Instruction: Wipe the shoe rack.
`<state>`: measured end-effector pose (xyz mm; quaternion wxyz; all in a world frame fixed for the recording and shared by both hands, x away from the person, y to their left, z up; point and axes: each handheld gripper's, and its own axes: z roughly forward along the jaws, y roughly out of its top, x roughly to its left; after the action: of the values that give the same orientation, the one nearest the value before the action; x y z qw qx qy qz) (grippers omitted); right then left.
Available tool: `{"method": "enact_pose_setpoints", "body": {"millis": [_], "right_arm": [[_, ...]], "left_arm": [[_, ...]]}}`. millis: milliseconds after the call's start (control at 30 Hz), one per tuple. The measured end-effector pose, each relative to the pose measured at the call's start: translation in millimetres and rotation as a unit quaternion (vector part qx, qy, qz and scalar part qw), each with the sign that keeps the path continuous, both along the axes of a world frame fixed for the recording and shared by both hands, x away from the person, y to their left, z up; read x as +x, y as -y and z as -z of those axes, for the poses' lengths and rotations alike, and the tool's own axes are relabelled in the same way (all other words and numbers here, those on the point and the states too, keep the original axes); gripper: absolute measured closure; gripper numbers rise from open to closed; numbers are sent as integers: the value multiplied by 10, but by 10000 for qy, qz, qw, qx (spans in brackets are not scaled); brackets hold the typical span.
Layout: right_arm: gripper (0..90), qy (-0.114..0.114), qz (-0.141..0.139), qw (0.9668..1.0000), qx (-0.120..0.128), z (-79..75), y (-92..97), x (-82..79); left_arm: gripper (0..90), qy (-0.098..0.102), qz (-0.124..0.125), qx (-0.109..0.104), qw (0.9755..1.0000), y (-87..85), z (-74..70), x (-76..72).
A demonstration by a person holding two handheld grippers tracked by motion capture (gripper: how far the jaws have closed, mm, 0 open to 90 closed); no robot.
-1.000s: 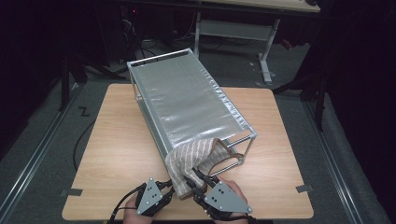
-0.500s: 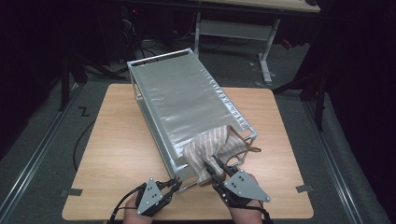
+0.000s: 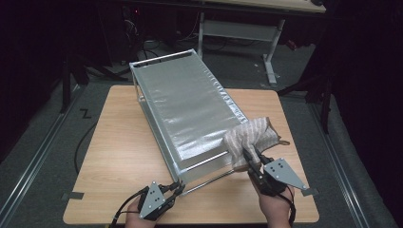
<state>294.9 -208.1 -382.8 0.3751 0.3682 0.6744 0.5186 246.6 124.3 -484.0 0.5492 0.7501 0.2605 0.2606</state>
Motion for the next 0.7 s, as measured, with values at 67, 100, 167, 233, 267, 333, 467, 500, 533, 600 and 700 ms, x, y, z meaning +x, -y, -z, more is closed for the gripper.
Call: {"method": "enact_pose_setpoints", "body": {"millis": [67,100,167,233,267,333,467,500,533,600,700], "right_arm": [[728,-13,144,9999,61,3,77,43],[728,-17,200,9998,85,5,103,60],[727,-16,295,9995,132,12,141,80],[727,-21,357,9992,165,15,180,103],[728,-20,418,9990,181,14,192,110],[728,-44,443,9988,221,10,209,119],[729,4,376,9990,261,-13,210,81],[729,18,362,9990,270,-22,210,65],[729,37,345,9990,275,-39,209,32],[728,74,267,9992,288,-54,211,-29],[728,55,259,9994,237,-33,218,-149]], "left_arm": [[794,133,23,315,9994,-46,-21,21],[794,147,30,358,9992,-52,-24,24],[794,167,27,388,9991,-56,-25,25],[794,170,22,411,9990,-58,-26,24],[794,172,22,417,9990,-60,-26,24],[793,175,13,435,9989,-61,-27,22],[694,21,-80,507,9987,-33,-15,-5],[664,-42,-120,477,9988,-23,-10,-9],[634,-99,-138,405,9990,-17,3,-17],[613,-184,-173,284,9993,-2,58,-35],[613,-294,-91,203,9993,25,97,6]]}}
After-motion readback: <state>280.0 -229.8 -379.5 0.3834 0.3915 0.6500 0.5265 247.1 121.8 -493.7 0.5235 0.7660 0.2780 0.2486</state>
